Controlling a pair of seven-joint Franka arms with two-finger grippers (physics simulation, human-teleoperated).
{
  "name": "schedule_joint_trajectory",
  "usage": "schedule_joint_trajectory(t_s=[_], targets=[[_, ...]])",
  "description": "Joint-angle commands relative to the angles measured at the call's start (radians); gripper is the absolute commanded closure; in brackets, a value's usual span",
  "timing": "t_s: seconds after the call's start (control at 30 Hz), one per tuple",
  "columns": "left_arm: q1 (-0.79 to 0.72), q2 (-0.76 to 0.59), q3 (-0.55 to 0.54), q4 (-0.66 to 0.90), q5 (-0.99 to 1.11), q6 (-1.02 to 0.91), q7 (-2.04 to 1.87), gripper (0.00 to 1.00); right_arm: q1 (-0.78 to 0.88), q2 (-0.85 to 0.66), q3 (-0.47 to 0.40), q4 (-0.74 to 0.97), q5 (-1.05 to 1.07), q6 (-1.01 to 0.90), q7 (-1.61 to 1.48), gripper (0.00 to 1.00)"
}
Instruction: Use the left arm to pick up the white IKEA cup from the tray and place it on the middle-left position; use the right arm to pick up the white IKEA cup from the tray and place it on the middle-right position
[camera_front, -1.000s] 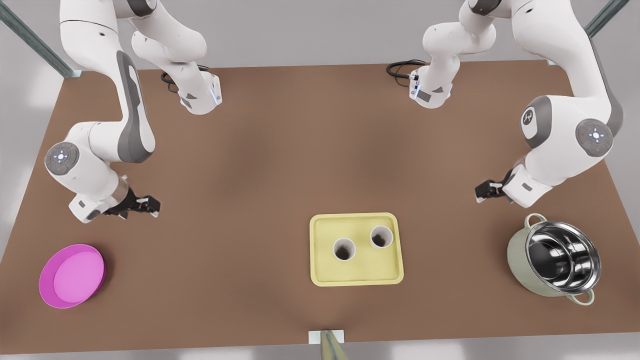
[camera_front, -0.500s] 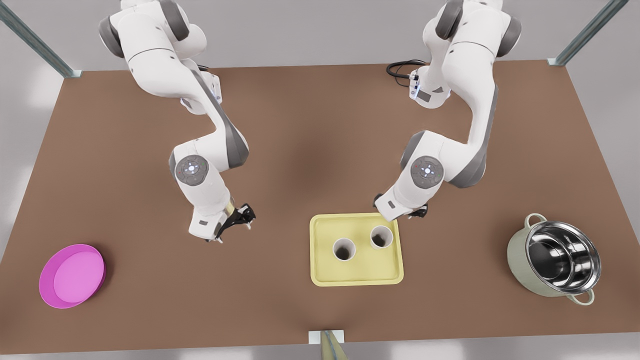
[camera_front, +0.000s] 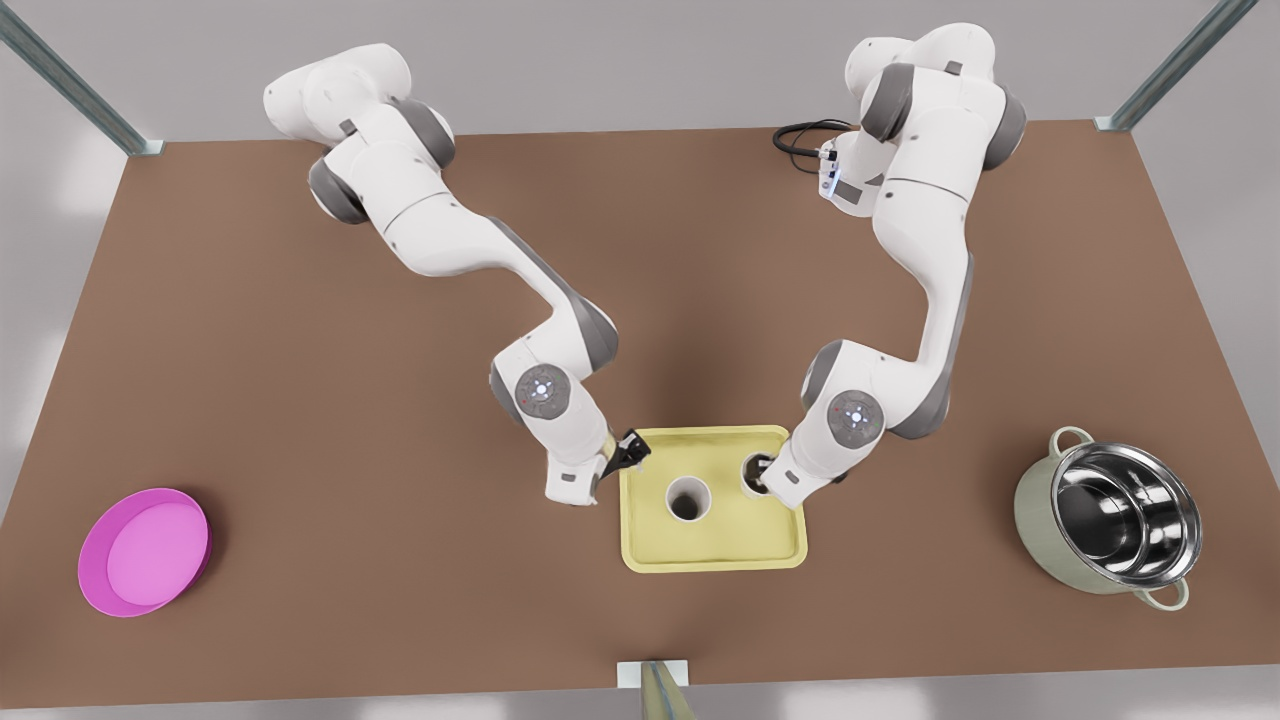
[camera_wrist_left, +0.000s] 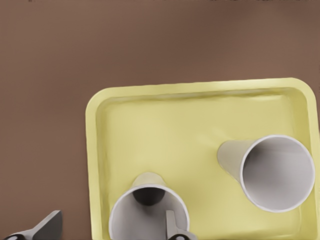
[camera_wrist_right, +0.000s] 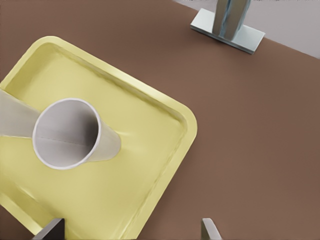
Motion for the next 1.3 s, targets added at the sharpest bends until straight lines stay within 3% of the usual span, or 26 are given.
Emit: schedule_joint_trajectory(t_s=[0.0, 0.2, 0.57, 0.6, 0.67, 0.8, 0.93, 1.03, 1.17, 1.27], targets=[[0.002, 0.007, 0.000, -0.009, 0.000, 0.049, -0.046, 0.00, 0.016, 0.027, 0.001, 0.010, 0.002, 0.161, 0.225, 0.00], [0.012, -0.034, 0.008, -0.143, 0.010, 0.125, -0.011, 0.00, 0.036, 0.139, -0.002, 0.086, 0.000, 0.318, 0.232, 0.00], [-0.004, 0.018, 0.004, -0.129, 0.001, 0.141, -0.026, 0.00, 0.067, 0.177, -0.010, 0.088, 0.000, 0.411, 0.240, 0.03], [-0.004, 0.018, 0.004, -0.117, -0.002, 0.141, -0.028, 0.13, 0.067, 0.184, -0.016, 0.088, -0.001, 0.413, 0.237, 0.03], [-0.004, 0.016, 0.004, -0.115, -0.002, 0.141, -0.029, 0.49, 0.067, 0.184, -0.021, 0.088, -0.001, 0.418, 0.237, 0.04], [-0.007, 0.018, 0.000, -0.100, -0.002, 0.141, -0.071, 0.81, 0.083, 0.193, -0.024, 0.088, -0.001, 0.468, 0.242, 0.04], [-0.007, 0.015, 0.000, -0.100, 0.004, 0.131, -0.069, 0.90, 0.094, 0.219, -0.031, 0.088, -0.001, 0.470, 0.245, 0.07], [-0.004, -0.028, 0.003, -0.100, 0.001, 0.058, -0.063, 0.90, 0.096, 0.220, -0.034, 0.086, -0.001, 0.482, 0.242, 0.13], [0.153, -0.142, 0.006, -0.163, 0.001, -0.046, 0.280, 0.89, 0.096, 0.222, -0.030, 0.086, -0.001, 0.481, 0.245, 0.47], [0.325, -0.148, 0.004, -0.209, -0.053, 0.026, 0.653, 0.89, 0.108, 0.222, -0.034, 0.086, -0.001, 0.481, 0.243, 0.61]])
